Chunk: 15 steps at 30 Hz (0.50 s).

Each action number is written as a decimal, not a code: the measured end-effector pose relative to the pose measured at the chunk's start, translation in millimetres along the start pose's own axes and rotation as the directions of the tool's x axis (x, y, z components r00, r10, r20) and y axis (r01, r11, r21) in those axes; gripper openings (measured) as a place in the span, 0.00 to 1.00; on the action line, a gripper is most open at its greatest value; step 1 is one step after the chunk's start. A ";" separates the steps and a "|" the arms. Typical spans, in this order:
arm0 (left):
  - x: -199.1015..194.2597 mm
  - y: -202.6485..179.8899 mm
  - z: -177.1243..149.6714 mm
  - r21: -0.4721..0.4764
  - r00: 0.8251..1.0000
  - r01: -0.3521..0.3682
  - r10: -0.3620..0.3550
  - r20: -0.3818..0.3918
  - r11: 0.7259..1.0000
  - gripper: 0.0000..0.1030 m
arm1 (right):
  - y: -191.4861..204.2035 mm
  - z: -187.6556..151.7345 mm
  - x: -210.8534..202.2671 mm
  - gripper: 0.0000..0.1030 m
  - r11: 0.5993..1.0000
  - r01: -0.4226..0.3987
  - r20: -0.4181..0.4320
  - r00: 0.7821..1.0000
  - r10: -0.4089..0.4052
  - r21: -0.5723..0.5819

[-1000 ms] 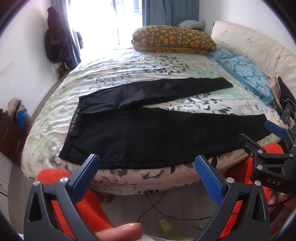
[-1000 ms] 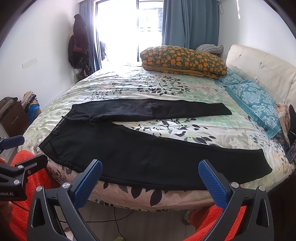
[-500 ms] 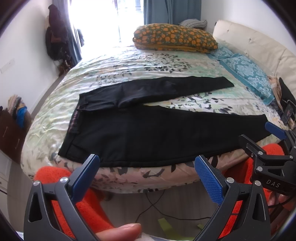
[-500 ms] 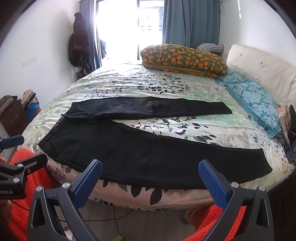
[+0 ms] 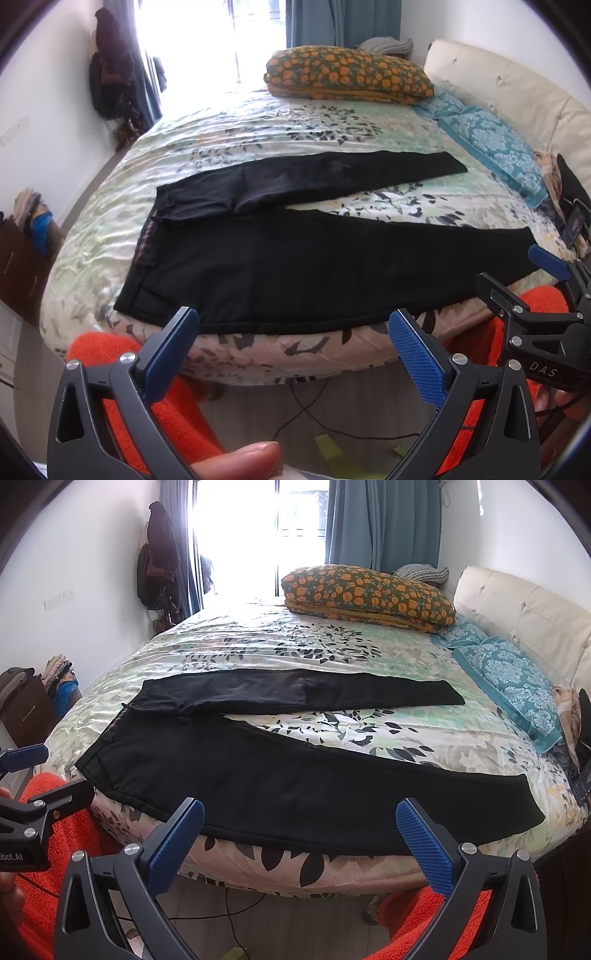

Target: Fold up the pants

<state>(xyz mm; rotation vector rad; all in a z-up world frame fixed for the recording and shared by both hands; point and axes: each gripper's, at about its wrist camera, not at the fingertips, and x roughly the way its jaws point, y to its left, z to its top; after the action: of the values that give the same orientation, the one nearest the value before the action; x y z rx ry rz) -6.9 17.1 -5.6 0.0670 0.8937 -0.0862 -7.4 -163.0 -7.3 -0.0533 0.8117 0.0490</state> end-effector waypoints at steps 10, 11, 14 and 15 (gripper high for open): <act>16.5 4.6 -0.4 -0.036 0.998 0.025 -0.027 -0.052 0.999 1.00 | -4.1 -2.9 11.4 1.00 1.000 -0.004 -0.027 1.000 0.004 0.015; 19.8 6.2 0.4 -0.045 0.998 0.025 -0.028 -0.060 0.999 1.00 | -5.3 -3.4 14.5 1.00 1.000 -0.005 -0.035 0.999 0.006 0.021; 30.8 7.4 2.6 -0.056 0.997 0.012 -0.017 -0.080 0.998 1.00 | -8.8 -3.8 21.5 1.00 0.999 -0.011 -0.050 0.999 0.013 0.039; 34.8 7.0 3.6 -0.048 0.997 0.003 -0.007 -0.081 0.999 1.00 | -9.7 -3.4 23.2 1.00 0.999 -0.012 -0.050 0.999 0.014 0.042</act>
<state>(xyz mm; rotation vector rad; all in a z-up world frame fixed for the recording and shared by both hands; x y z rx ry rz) 18.3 22.1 -30.4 0.0240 0.9767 -0.0669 6.6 -172.3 -26.2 -0.0095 0.8636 0.0428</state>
